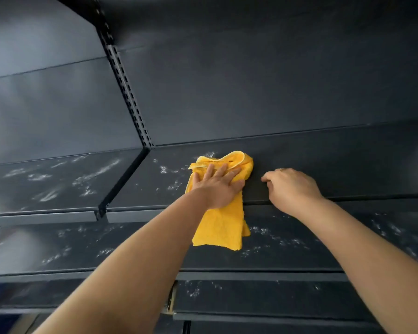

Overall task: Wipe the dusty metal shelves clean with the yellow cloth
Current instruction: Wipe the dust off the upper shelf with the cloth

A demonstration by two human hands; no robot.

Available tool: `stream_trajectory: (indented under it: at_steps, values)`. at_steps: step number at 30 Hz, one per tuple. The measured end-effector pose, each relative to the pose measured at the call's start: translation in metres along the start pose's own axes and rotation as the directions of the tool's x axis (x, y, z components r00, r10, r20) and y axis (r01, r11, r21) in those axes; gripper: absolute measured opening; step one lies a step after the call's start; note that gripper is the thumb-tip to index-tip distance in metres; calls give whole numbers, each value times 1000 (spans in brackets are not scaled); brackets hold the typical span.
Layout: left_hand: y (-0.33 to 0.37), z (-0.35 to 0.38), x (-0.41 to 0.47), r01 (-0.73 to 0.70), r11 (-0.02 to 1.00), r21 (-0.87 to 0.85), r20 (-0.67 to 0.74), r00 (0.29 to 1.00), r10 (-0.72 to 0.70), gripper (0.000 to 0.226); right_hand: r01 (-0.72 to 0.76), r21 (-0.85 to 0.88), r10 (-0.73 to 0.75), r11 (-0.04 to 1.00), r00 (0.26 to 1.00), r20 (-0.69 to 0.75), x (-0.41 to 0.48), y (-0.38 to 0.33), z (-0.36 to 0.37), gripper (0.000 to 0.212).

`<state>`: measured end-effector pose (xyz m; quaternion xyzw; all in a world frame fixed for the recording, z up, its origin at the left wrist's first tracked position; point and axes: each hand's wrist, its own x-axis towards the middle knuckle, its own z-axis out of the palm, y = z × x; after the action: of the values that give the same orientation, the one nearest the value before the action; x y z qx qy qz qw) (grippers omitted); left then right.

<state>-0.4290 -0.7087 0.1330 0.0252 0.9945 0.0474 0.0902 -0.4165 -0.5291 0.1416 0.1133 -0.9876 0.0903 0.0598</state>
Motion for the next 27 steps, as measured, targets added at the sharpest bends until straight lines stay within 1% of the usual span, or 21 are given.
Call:
stream_trajectory:
  at_steps: [5,9,13,18,27]
  values:
    - [-11,-5,32,-10,1000,-2,-11,1000,10,58,-16,4,17,1000,995,-98,7,-1,5,30]
    - [-15,-9,55,9,1000,-2,-23,1000,-9,60,1,-62,-9,998,992,-123,21,-3,2,29]
    - [-20,-11,75,35,999,-8,-47,998,-35,62,32,-17,-33,999,997,-74,42,-7,1,29]
    - [-35,-18,99,125,991,-47,-53,990,-127,63,60,-20,-59,998,997,43,74,-20,0,35]
    - [-81,-23,119,247,966,-73,-85,964,-252,65,211,40,-214,977,972,97,98,-51,11,39]
